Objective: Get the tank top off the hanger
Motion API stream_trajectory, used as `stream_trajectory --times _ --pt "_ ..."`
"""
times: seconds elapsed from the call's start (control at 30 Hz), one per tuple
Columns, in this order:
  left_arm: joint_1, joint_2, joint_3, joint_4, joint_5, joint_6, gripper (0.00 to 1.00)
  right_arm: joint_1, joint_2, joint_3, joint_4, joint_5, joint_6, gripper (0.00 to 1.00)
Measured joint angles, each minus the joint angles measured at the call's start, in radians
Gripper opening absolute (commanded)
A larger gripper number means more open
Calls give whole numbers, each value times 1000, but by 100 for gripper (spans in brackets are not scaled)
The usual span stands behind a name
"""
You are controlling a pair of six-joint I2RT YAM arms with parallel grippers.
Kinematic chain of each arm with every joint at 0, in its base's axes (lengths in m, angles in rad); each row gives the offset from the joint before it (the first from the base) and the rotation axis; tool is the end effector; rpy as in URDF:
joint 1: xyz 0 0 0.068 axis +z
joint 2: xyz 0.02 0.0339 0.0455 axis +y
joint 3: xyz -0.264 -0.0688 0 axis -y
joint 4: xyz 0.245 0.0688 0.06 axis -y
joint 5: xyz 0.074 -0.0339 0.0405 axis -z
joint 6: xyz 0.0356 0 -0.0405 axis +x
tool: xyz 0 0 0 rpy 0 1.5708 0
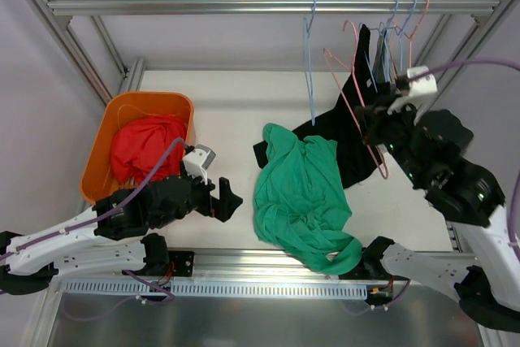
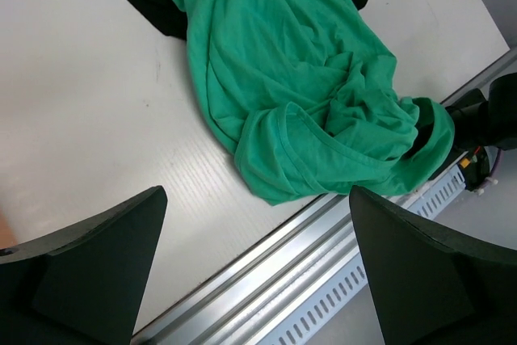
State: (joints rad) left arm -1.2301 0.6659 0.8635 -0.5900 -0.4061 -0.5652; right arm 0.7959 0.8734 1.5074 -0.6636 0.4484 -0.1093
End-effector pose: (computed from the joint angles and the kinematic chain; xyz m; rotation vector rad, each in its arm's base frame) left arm 0.0599 -0.1267 0.3427 0.3916 1.9755 -0.7865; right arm 0.0938 0.0737 0.5062 -0.3722 1.5563 0.1751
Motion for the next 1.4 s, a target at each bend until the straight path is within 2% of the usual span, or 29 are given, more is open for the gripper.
stream_trajectory --times 0.2,0.33,0.6,0.9,1.17,1.2,1.23,1.27,1.33,1.37,1.4 --pt "0 -2 5 -54 0 0 98 -227 183 42 130 -151 33 0" --pt "0 3 5 -63 0 0 99 -283 255 69 206 -209 43 0" --pt "0 30 5 -67 -19 -2 99 -297 355 92 352 -257 60 0" --pt "0 94 23 -60 -26 -15 99 -305 384 -53 494 -244 134 0" --pt "0 155 24 11 -21 -14 99 -308 397 -143 570 -244 187 1" --pt "0 164 24 23 -19 -14 99 -309 397 -151 583 -244 190 6" --pt "0 179 24 38 -17 -12 99 -309 396 -158 593 -245 194 17" --pt "0 196 25 55 -16 -11 99 -309 393 -166 602 -245 201 44" --pt "0 239 26 84 -14 -10 99 -309 376 -186 606 -247 214 71" --pt "0 258 30 91 -14 -9 99 -309 364 -200 605 -249 219 96" --pt "0 285 36 103 -14 -8 99 -309 348 -214 604 -248 221 99"
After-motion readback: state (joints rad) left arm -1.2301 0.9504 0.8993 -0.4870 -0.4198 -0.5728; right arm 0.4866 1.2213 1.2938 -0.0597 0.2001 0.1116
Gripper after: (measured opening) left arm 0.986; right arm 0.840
